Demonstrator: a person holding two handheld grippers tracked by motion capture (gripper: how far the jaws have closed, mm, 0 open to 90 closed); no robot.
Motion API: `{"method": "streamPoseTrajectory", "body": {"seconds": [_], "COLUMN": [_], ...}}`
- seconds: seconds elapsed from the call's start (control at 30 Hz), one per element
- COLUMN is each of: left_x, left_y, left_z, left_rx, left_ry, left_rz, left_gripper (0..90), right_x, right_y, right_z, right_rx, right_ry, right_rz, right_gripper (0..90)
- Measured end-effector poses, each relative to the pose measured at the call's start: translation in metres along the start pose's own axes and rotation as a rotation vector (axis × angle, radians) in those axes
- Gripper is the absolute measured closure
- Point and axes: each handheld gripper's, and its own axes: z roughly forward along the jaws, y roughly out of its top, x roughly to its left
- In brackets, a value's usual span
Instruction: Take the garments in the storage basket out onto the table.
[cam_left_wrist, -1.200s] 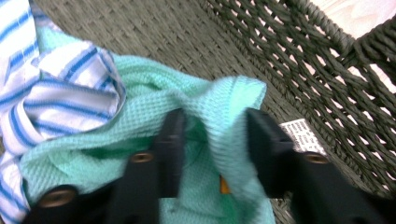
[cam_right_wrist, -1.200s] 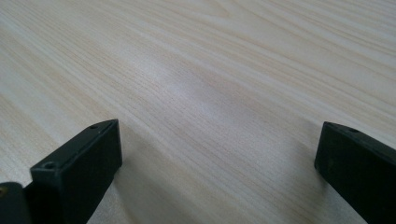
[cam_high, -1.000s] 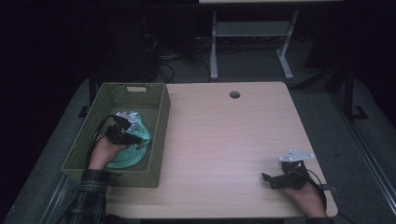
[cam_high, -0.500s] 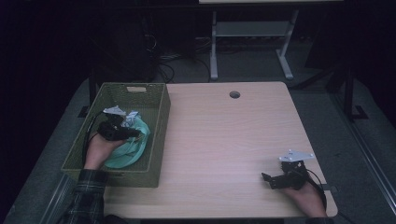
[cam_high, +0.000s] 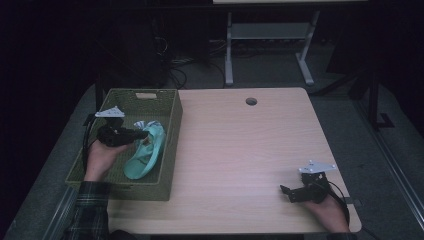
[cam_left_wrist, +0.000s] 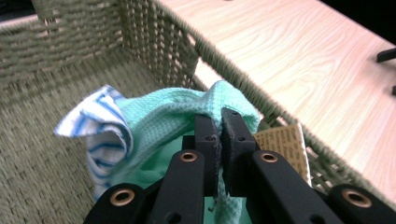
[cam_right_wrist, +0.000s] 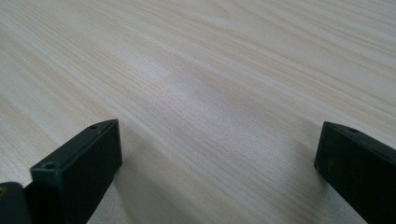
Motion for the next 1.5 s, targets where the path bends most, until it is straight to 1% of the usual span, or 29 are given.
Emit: {"method": "streamPoseTrajectory", "body": {"seconds": [0.17,0.3,0.43,0.53,0.57,0.73,0.77,0.8,0.97,1.03,1.1,1.13,1.23,1.27,1.3,1.33,1.37,1.5], "left_x": [-0.004,-0.007,-0.009,-0.011,-0.012,-0.016,-0.016,-0.017,-0.02,-0.022,-0.023,-0.025,-0.029,-0.029,-0.031,-0.031,-0.033,-0.038], "left_y": [0.006,0.012,0.016,0.021,0.024,0.034,0.034,0.039,0.047,0.054,0.056,0.06,0.068,0.068,0.073,0.073,0.078,0.086], "left_z": [-0.008,-0.014,-0.017,-0.021,-0.022,-0.028,-0.028,-0.031,-0.035,-0.039,-0.04,-0.043,-0.047,-0.047,-0.05,-0.05,-0.051,-0.053], "left_rx": [-0.042,-0.065,-0.08,-0.102,-0.11,-0.127,-0.127,-0.13,-0.148,-0.159,-0.164,-0.17,-0.188,-0.188,-0.198,-0.198,-0.208,-0.224], "left_ry": [-0.003,-0.002,-0.009,-0.025,-0.028,-0.033,-0.033,-0.031,-0.032,-0.033,-0.034,-0.036,-0.044,-0.044,-0.053,-0.053,-0.06,-0.071], "left_rz": [0.006,0.015,0.021,0.021,0.026,0.041,0.041,0.05,0.057,0.066,0.07,0.076,0.083,0.083,0.092,0.092,0.1,0.113], "left_gripper": [85.9,86.0,86.0,86.1,86.1,86.1,86.1,86.0,86.2,86.2,86.2,86.2,86.2,86.2,86.2,86.2,86.2,86.2], "right_x": [0.0,0.0,0.0,0.0,0.0,0.0,0.0,0.0,0.0,0.0,0.0,0.0,0.0,0.0,0.0,0.0,0.0,0.0], "right_y": [0.0,0.0,0.0,0.0,0.0,0.0,0.0,0.0,0.0,0.0,0.0,0.0,0.0,0.0,0.0,0.0,0.0,0.0], "right_z": [0.0,0.0,0.0,0.0,0.0,0.0,0.0,0.0,0.0,0.0,0.0,0.0,0.0,0.0,0.0,0.0,0.0,0.0], "right_rx": [-0.001,-0.001,-0.001,-0.001,-0.001,-0.001,-0.001,-0.001,-0.001,0.0,0.0,0.0,0.001,0.0,0.0,0.0,0.001,0.0], "right_ry": [-0.001,-0.001,-0.001,-0.001,-0.001,-0.001,-0.001,-0.001,-0.001,0.0,0.0,-0.001,-0.001,-0.001,-0.001,-0.001,-0.002,-0.002], "right_rz": [0.0,0.001,0.0,0.0,0.0,0.0,0.0,0.0,0.0,0.0,0.002,0.001,0.001,0.0,0.001,0.001,0.002,0.003], "right_gripper": [0.3,0.3,0.3,0.3,0.3,0.3,0.3,0.3,0.3,0.3,0.3,0.3,0.3,0.3,0.3,0.3,0.3,0.3]}}
